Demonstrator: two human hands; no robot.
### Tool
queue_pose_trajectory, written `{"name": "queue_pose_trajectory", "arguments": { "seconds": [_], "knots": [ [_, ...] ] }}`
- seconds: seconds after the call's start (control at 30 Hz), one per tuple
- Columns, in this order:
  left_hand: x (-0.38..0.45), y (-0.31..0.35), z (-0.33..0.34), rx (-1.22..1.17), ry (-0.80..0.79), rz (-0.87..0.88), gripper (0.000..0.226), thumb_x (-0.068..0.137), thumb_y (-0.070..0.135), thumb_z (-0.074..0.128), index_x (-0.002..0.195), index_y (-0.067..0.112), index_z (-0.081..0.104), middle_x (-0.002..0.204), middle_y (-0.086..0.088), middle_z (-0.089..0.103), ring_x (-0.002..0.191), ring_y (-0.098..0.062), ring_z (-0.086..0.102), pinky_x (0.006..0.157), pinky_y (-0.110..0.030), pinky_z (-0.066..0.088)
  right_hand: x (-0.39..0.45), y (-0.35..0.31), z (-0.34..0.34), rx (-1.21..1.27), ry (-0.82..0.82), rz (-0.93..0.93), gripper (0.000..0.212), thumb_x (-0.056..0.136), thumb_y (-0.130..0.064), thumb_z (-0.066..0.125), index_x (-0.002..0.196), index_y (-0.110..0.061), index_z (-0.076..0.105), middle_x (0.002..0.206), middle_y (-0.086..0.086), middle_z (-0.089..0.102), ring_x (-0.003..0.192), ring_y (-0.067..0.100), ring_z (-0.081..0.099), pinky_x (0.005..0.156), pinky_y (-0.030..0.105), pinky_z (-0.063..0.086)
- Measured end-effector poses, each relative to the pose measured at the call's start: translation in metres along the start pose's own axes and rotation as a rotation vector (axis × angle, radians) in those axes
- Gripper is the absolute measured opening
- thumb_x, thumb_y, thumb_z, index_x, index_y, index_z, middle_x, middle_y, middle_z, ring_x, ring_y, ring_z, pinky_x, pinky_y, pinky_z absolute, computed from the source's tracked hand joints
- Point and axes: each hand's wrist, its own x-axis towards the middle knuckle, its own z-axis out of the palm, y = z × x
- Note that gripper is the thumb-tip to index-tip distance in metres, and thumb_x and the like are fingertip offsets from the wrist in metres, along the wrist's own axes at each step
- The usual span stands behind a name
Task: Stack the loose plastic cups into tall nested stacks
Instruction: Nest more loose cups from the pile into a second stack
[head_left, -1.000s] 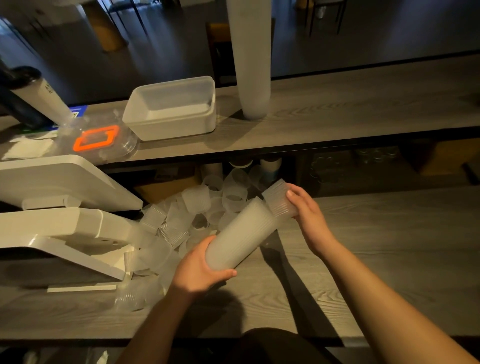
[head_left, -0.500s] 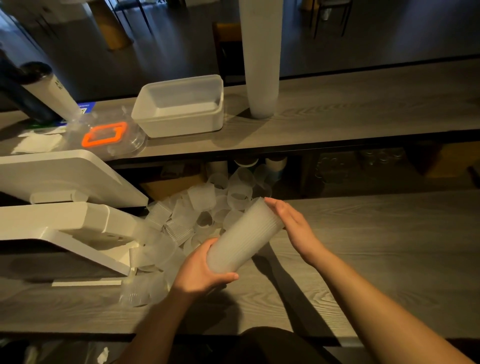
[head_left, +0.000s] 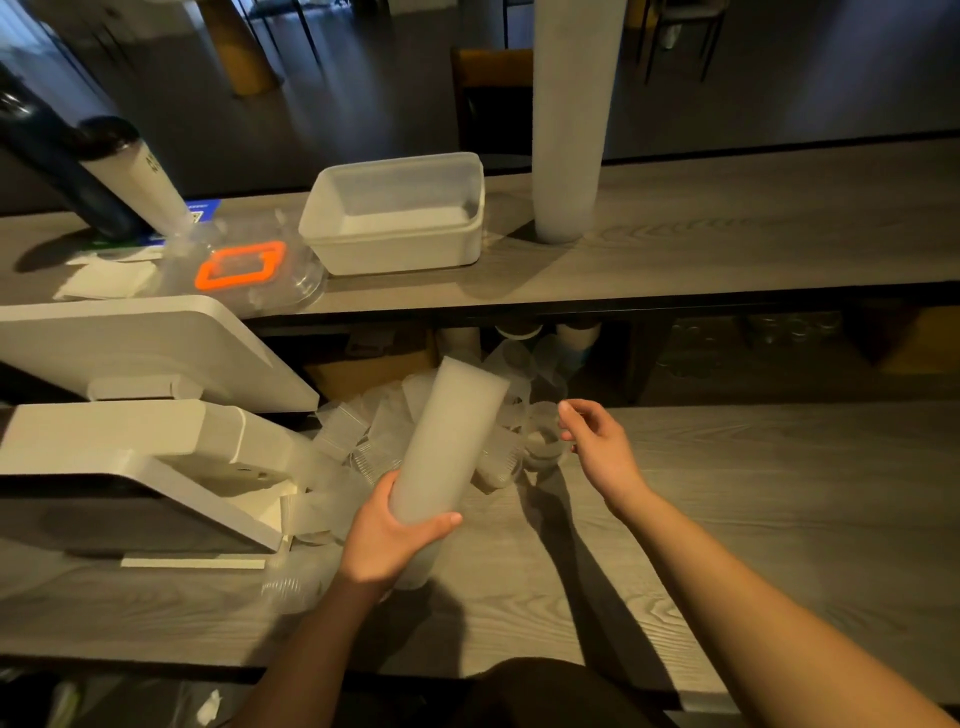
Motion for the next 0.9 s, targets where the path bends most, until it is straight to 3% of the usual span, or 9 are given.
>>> {"name": "queue_pose_trajectory", "arguments": {
  "seconds": [0.07, 0.17, 0.3, 0.43, 0.53, 0.67, 0.77, 0.83, 0.9],
  "knots": [
    [0.001, 0.0, -0.005, -0.034, 0.001, -0.016, 0.107, 0.032, 0.066, 0.086, 0.124, 0.023, 0.053, 0.111, 0.002, 0.062, 0.099, -0.019, 0.064, 0.076, -0.04, 0.059, 0.012, 0.0, 0.007, -0.067, 0.028, 0.003, 0.037, 0.099, -0.042, 0.055, 0.128, -0.019, 0.057, 0.109, -0.002, 0.065, 0.1, 0.011, 0.063, 0.077, 0.021, 0.048],
    [0.001, -0.002, -0.013, -0.062, -0.019, -0.034, 0.111, 0.031, 0.066, 0.086, 0.126, 0.023, 0.051, 0.113, 0.001, 0.06, 0.1, -0.019, 0.062, 0.076, -0.039, 0.059, 0.03, -0.003, 0.02, -0.172, 0.05, 0.012, 0.047, 0.096, -0.047, 0.057, 0.129, -0.014, 0.057, 0.11, 0.001, 0.066, 0.1, 0.015, 0.063, 0.089, 0.033, 0.053],
    [0.0, -0.004, -0.027, -0.089, -0.019, -0.054, 0.098, 0.037, 0.06, 0.083, 0.124, 0.027, 0.051, 0.11, 0.003, 0.059, 0.097, -0.015, 0.061, 0.065, -0.024, 0.051, 0.055, -0.011, 0.043, -0.335, 0.076, 0.04, 0.065, 0.092, -0.056, 0.06, 0.138, -0.012, 0.049, 0.123, 0.002, 0.061, 0.112, 0.02, 0.06, 0.092, 0.034, 0.05],
    [0.0, -0.005, -0.039, -0.096, 0.004, -0.081, 0.08, 0.058, 0.042, 0.093, 0.122, 0.033, 0.048, 0.109, 0.008, 0.056, 0.098, -0.013, 0.058, 0.064, -0.022, 0.046, 0.082, -0.012, 0.066, -0.457, 0.089, 0.134, 0.093, 0.083, -0.068, 0.062, 0.15, -0.01, 0.031, 0.14, 0.015, 0.054, 0.126, 0.034, 0.055, 0.098, 0.046, 0.053],
    [-0.003, -0.002, -0.045, 0.034, 0.041, -0.048, 0.07, 0.067, 0.038, 0.088, 0.122, 0.032, 0.045, 0.108, 0.007, 0.053, 0.093, -0.011, 0.053, 0.064, -0.018, 0.041, 0.099, -0.01, 0.076, -0.586, 0.089, 0.18, 0.108, 0.079, -0.075, 0.061, 0.153, -0.006, 0.023, 0.142, 0.019, 0.052, 0.132, 0.038, 0.049, 0.1, 0.05, 0.051],
    [-0.007, -0.003, -0.049, 0.075, 0.051, -0.037, 0.085, 0.064, 0.049, 0.087, 0.134, 0.026, 0.044, 0.116, 0.004, 0.051, 0.103, -0.015, 0.052, 0.068, -0.023, 0.043, 0.111, -0.012, 0.082, -0.585, 0.054, 0.278, 0.108, 0.078, -0.07, 0.067, 0.153, -0.007, 0.023, 0.146, 0.02, 0.046, 0.133, 0.04, 0.046, 0.103, 0.053, 0.047],
    [-0.011, -0.002, -0.049, 0.058, 0.068, -0.066, 0.109, 0.041, 0.075, 0.074, 0.135, 0.027, 0.044, 0.117, 0.005, 0.054, 0.104, -0.017, 0.055, 0.074, -0.031, 0.046, 0.112, -0.011, 0.082, -0.575, 0.08, 0.329, 0.101, 0.077, -0.065, 0.07, 0.152, -0.013, 0.026, 0.145, 0.018, 0.047, 0.131, 0.04, 0.047, 0.103, 0.054, 0.047],
    [-0.014, -0.002, -0.049, 0.05, 0.101, -0.058, 0.108, 0.037, 0.077, 0.07, 0.131, 0.028, 0.045, 0.113, 0.006, 0.054, 0.1, -0.015, 0.055, 0.069, -0.026, 0.044, 0.11, -0.013, 0.081, -0.473, 0.078, 0.355, 0.1, 0.078, -0.061, 0.072, 0.152, -0.014, 0.025, 0.145, 0.018, 0.046, 0.13, 0.04, 0.048, 0.101, 0.053, 0.048],
    [-0.017, -0.002, -0.047, 0.038, 0.117, -0.054, 0.106, 0.042, 0.07, 0.084, 0.131, 0.025, 0.047, 0.112, 0.005, 0.055, 0.098, -0.015, 0.055, 0.067, -0.025, 0.043, 0.107, -0.016, 0.077, -0.355, 0.081, 0.358, 0.097, 0.081, -0.056, 0.072, 0.153, -0.012, 0.023, 0.146, 0.017, 0.046, 0.129, 0.04, 0.05, 0.099, 0.051, 0.05]
  ]
}}
